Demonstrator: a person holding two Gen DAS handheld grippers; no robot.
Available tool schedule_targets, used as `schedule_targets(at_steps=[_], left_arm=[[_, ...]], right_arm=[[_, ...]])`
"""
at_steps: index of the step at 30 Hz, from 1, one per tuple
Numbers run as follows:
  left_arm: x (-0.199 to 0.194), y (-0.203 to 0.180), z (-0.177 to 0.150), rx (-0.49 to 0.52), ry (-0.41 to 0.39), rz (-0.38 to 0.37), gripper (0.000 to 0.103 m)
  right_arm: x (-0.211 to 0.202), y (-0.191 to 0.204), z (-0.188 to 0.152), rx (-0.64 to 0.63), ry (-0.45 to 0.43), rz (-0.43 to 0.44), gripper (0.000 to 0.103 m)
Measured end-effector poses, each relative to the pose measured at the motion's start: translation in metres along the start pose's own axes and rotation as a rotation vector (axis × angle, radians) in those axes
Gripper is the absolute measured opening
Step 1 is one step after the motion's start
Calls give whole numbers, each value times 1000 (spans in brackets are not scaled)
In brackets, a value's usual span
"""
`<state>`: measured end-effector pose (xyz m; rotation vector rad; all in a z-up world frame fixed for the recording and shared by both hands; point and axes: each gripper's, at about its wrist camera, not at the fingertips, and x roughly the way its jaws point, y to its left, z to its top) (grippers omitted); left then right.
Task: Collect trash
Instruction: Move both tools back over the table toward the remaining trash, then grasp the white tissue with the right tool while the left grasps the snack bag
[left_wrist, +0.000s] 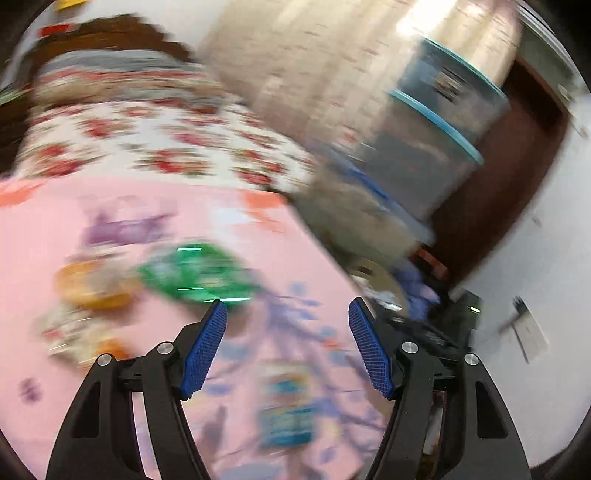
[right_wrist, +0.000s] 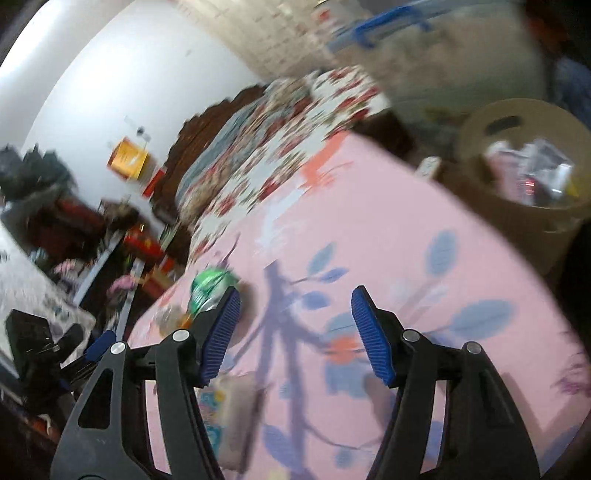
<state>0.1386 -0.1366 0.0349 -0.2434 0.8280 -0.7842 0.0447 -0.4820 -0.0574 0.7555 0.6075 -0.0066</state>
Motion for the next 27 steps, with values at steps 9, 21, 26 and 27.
schedule_targets(at_steps=[9,21,26,27], left_arm=[[-34,131,-28,-324,30,125,63],[2,158,-40,-382,85,45,63],[13,157,-36,-391,81,45,58],[14,157,-36,-391,79,48,54]], right_arm=[[76,112,1,-193,228,105,60],[239,239,-24,-324,507,49,72],[277,234,-42,-351,576,-15,49],[276,229,-44,-343,583,-8,45]])
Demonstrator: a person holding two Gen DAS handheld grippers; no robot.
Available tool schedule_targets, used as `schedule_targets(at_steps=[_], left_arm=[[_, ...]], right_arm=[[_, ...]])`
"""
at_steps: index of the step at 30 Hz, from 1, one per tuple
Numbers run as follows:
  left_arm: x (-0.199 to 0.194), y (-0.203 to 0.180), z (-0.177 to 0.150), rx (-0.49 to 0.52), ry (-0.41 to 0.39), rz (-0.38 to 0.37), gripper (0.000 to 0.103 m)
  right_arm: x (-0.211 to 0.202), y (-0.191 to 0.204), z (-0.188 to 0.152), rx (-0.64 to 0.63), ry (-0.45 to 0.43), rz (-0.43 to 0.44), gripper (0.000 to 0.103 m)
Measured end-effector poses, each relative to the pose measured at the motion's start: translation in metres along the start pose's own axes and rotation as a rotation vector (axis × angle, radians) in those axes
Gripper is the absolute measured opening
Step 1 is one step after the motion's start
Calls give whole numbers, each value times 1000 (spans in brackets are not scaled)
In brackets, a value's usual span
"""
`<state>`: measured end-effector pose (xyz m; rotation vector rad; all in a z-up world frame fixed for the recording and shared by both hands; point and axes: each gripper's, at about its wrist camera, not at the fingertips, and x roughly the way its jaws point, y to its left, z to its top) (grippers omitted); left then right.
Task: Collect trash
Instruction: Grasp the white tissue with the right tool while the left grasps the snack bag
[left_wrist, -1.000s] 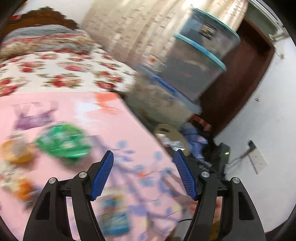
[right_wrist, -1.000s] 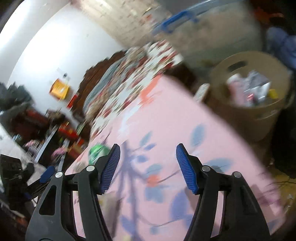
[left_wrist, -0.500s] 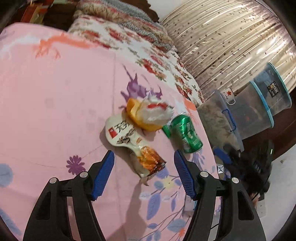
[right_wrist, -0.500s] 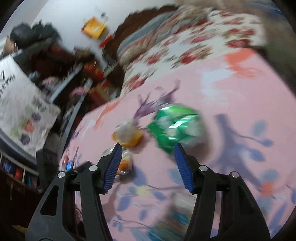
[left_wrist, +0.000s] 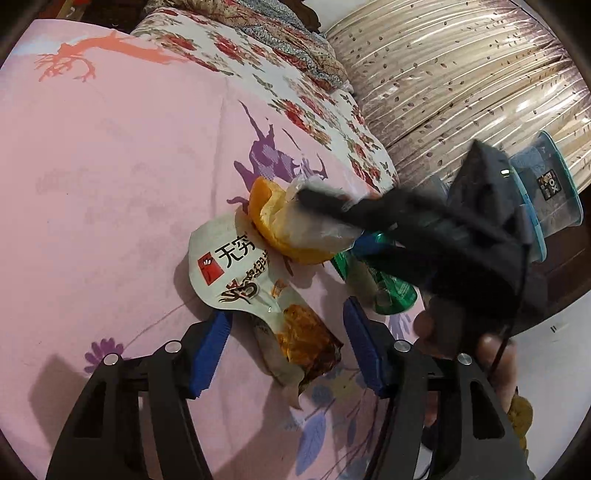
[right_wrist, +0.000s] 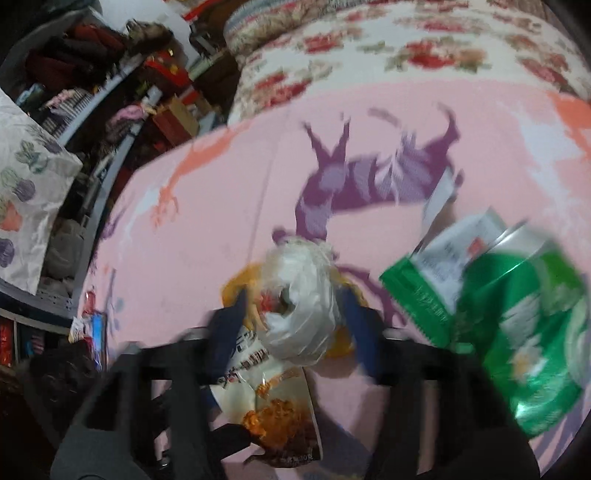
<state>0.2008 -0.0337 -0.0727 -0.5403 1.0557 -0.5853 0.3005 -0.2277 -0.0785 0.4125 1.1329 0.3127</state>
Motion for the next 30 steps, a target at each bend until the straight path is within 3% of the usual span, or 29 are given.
schedule_targets(at_steps=[1,3,5,11,15,22,28,29,30], left_arm=[[0,0,-1,1,-6,7,52],[2,4,-1,-4,-7,24,30],[3,13,-2,-25,8,31,15],[-20,22,-14,-2,7,20,8],[-48,25,-30,26,18,28,4],[-92,29,-55,99,-13,101,2],[-96,21,-58,129,-5,119,4],[-94,21,-58,126,1,122,10],[-92,23,-57,117,7,126,32]], right_arm=[[-3,-1,-3,2,-11,7,43],[-6,0,-12,-9,-19,7,41],[-12,1,-23,-7,-18,15,40],[-24,-5,-63,38,-9,94,38],[-43,4,-97,7,-49,113,38],[-81,16,-152,-93,-178,59,38],[-78,20,-192,-184,-141,3,39],[-77,19,-195,-191,-138,-11,40],[-75,19,-199,-197,-141,-26,42]])
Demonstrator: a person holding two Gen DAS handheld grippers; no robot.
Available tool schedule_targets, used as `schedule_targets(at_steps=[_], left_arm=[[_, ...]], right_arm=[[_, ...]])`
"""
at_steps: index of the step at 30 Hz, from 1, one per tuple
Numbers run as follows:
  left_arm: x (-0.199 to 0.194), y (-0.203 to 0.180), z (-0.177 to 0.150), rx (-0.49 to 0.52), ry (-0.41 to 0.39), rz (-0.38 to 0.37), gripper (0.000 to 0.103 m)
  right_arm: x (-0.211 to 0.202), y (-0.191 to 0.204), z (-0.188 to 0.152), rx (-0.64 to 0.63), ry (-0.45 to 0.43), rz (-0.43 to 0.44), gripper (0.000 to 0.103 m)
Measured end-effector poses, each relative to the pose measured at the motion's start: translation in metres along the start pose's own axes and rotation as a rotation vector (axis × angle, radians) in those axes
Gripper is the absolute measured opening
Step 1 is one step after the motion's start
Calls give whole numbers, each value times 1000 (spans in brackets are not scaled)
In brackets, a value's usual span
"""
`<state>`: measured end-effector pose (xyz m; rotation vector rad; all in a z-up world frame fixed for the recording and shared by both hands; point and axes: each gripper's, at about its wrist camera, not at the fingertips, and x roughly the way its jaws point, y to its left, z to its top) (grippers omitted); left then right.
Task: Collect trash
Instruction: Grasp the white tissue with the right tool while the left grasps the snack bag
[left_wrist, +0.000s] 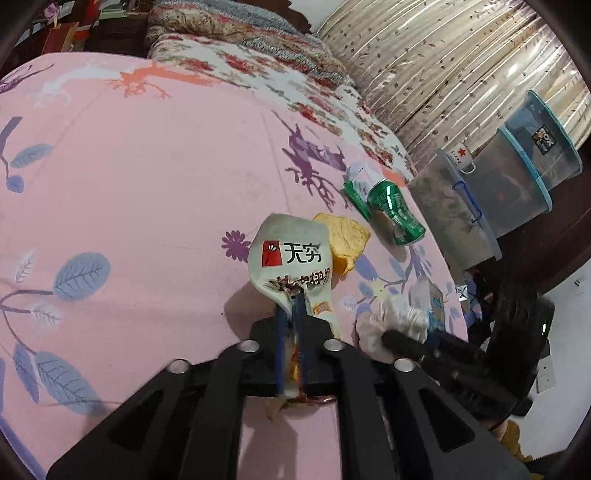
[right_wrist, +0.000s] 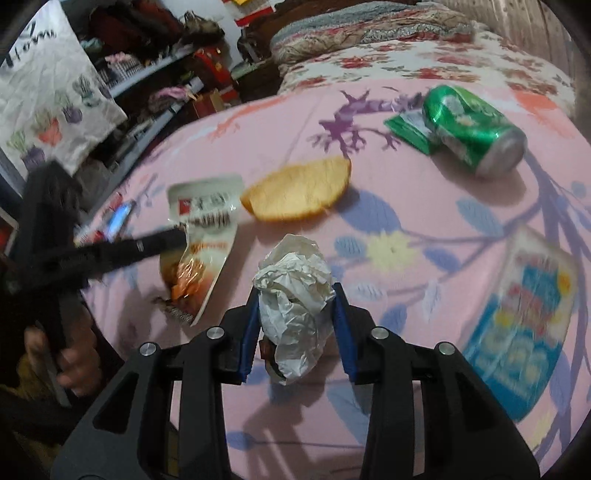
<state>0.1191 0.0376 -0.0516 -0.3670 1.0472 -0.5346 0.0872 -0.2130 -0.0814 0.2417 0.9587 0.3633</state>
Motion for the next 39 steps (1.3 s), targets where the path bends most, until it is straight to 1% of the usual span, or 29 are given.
schedule_targets(at_steps=[1,2,4,6,8,9,10,13,15,17,19,20,21,24,25,26,27,28,29,30,31,33,35,39], left_arm=[[4,3,0,-29,5,6,45],[4,7,-1,-51,-2,4,57],[8,11,-1,-78,6,-11,57],[7,12,-2,-74,-4,-7,58],[7,12,-2,-70,-6,-11,58],[8,12,-2,-68,-8,-11,58],[7,11,-2,-65,-9,-10,59],[7,8,-3,-52,-12,-2,59],[8,7,-3,-45,-13,-1,59],[8,8,-3,-46,-13,-8,59],[8,8,-4,-47,-12,-12,59],[8,8,-4,-46,-12,-14,59],[8,8,-4,-47,-10,-19,58],[9,15,-5,-99,16,-174,57],[9,17,-5,-118,14,-212,54],[10,18,-5,-116,13,-222,50],[12,17,-5,-110,15,-216,42],[17,16,-5,-101,28,-196,37],[21,16,-5,-92,39,-180,22],[24,15,-6,-80,51,-153,22],[24,14,-7,-75,45,-132,20],[21,14,-6,-64,31,-115,18],[8,14,-3,-70,-4,-134,18],[-16,4,6,-54,-82,-192,18]], right_arm=[[-1,0,-2,3,-10,-1,47],[-1,0,-4,7,-11,-6,49],[-2,0,-5,5,-15,-16,53],[-3,3,-7,-4,-20,-27,57],[-1,6,-9,-16,-19,-33,57],[1,9,-11,-29,-14,-40,53],[5,12,-11,-43,-1,-44,42],[10,24,-6,-83,-12,-59,39],[14,31,2,-98,-21,-59,38],[16,38,8,-107,-28,-38,38],[22,50,11,-149,-29,-31,38],[28,55,10,-175,-16,-45,38],[34,59,8,-188,5,-56,38],[37,62,2,-196,-7,-58,38],[36,62,1,-195,-9,-52,38],[36,60,0,-191,-12,-47,38],[35,59,0,-185,-15,-41,38],[35,58,0,-181,-18,-36,38],[35,58,0,-177,-19,-33,38],[35,57,0,-174,-21,-31,38],[34,56,0,-166,-21,-23,37],[29,53,0,-144,-28,0,36],[20,53,0,-138,-56,6,36],[-16,46,3,-135,-175,-3,36]])
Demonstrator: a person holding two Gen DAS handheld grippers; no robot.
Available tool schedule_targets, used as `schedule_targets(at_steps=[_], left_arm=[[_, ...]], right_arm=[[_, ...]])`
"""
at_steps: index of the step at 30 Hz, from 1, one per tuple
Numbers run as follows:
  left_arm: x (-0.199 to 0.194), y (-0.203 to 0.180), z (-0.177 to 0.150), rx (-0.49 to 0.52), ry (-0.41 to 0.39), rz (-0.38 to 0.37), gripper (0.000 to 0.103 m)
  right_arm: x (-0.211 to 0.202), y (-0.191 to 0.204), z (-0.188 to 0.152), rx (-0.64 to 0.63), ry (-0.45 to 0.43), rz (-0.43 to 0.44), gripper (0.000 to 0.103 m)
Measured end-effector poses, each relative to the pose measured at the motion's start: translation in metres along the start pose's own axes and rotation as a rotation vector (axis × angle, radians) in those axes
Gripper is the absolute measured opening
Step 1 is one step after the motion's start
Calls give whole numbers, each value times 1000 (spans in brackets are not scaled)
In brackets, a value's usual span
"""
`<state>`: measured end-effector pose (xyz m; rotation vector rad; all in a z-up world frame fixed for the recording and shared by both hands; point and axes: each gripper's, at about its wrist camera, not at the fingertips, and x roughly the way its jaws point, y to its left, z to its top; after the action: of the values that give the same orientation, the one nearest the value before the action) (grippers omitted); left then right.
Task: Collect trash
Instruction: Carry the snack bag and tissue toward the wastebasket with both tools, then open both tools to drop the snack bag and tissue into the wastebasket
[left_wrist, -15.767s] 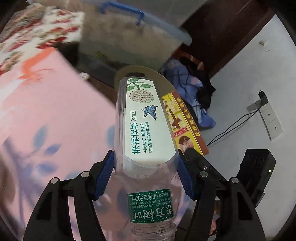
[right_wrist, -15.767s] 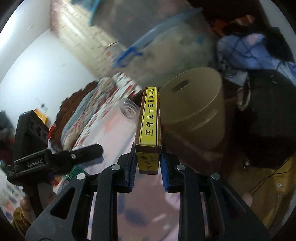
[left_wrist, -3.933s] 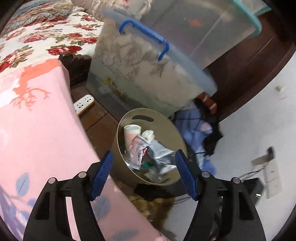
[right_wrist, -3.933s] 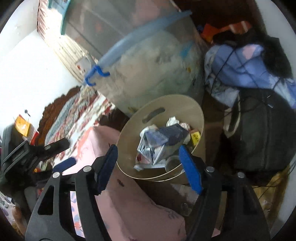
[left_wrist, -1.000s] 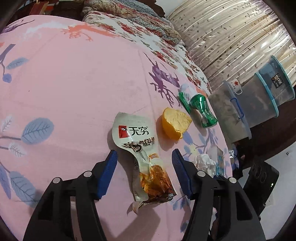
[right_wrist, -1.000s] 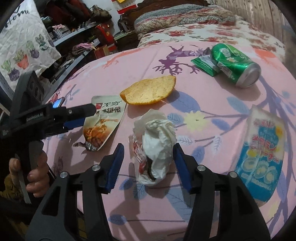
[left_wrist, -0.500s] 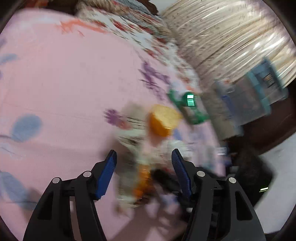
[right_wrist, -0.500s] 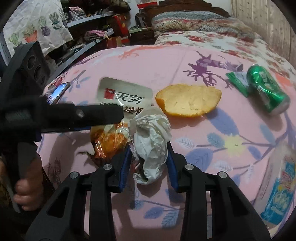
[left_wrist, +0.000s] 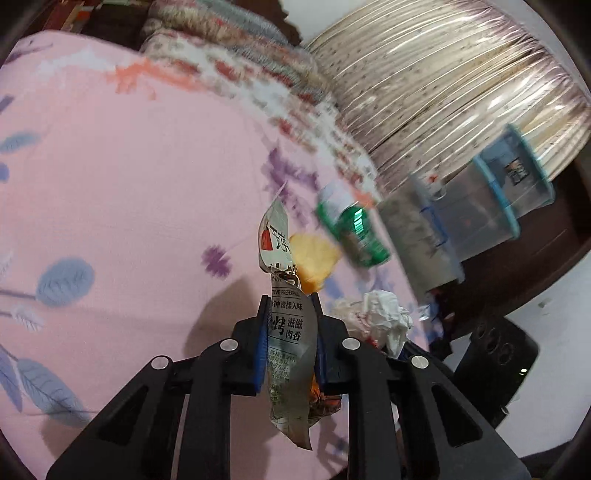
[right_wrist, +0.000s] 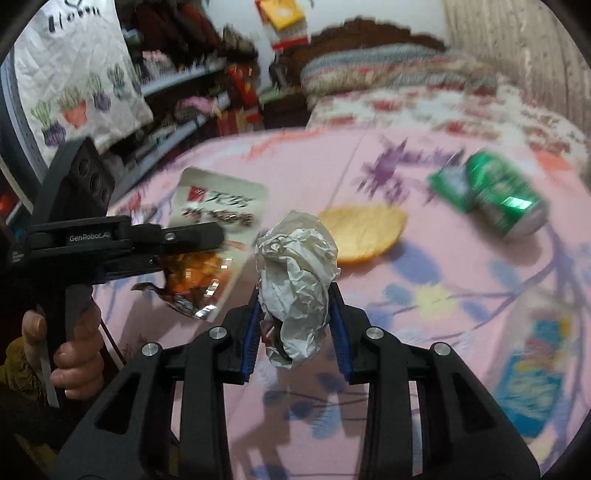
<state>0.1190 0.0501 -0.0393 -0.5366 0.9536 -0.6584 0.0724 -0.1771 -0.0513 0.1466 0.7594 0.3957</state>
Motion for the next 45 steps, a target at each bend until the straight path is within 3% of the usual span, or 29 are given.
schedule_targets(at_steps=[6,15,20,23,26,29,33,36,41,43,44,45], left_arm=[[21,-57,4,127,41,-69,18],[119,-183,-6,359,221,-201,18],[202,-246,-26,421,404,-235,18],[247,-276,-41,459,495,-233,18],[292,-306,-47,454,574,-234,18],[335,-340,-43,436,608,-250,18],[390,-379,-40,436,618,-252,18],[438,-405,-42,466,609,-219,19],[489,-415,-44,442,613,-167,18],[504,-417,-48,439,600,-131,22],[509,-417,-49,438,598,-110,41],[514,-417,-49,427,584,-82,54]], right_arm=[[-48,-50,-1,130,-123,-75,36],[-132,-165,-50,427,-230,-260,36],[-160,-222,-91,569,-208,-339,36],[-172,-252,-108,642,-209,-315,36],[-197,-283,-116,700,-273,-307,36],[-233,-321,-113,735,-376,-355,36],[-267,-378,-109,777,-448,-448,36],[-276,-415,-108,807,-451,-486,36],[-263,-469,-89,789,-368,-568,38],[-256,-491,-85,797,-339,-558,40],[-251,-500,-84,805,-330,-546,42],[-247,-508,-81,815,-322,-533,51]])
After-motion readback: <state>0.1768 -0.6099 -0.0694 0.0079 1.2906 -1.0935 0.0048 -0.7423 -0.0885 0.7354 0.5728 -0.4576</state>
